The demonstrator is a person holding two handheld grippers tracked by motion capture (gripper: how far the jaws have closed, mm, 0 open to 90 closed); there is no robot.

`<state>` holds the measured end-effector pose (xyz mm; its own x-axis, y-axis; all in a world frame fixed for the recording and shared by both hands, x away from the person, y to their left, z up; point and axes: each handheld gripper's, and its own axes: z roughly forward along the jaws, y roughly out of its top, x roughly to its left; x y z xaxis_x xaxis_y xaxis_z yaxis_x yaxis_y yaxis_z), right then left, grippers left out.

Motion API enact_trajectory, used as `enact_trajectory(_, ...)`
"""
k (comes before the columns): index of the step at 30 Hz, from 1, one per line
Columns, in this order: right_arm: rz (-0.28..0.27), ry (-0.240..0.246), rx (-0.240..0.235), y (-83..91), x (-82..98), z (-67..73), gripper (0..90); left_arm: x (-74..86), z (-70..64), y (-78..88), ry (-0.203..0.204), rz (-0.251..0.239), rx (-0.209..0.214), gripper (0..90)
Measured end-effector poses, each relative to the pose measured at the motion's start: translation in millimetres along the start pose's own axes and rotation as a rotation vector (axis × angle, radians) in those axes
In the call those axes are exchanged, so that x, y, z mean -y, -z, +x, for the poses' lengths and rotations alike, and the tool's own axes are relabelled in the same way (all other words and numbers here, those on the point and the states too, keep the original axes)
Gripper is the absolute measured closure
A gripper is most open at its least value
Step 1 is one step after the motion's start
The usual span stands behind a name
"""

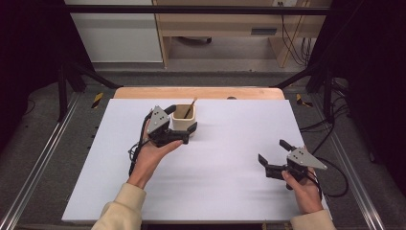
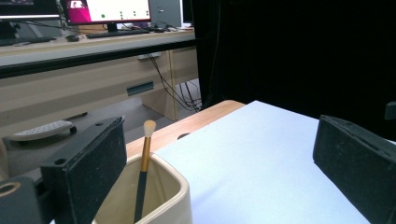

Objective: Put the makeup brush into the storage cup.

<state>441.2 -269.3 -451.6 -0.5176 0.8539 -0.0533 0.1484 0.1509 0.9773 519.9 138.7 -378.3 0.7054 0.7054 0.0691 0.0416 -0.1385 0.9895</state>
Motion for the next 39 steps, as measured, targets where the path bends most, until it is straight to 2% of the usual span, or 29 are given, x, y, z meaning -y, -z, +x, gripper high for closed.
enact_trajectory(17,-0.002,0.007,0.002,0.8,-0.2,0.0,4.3,-3.8,-4.4,10.3,0.006,-0.018,0.017,1.0)
enact_trajectory(39,-0.003,0.009,0.003,1.2,-0.1,0.3,4.2,-2.3,-2.0,34.6,-0.002,-0.029,0.028,0.8)
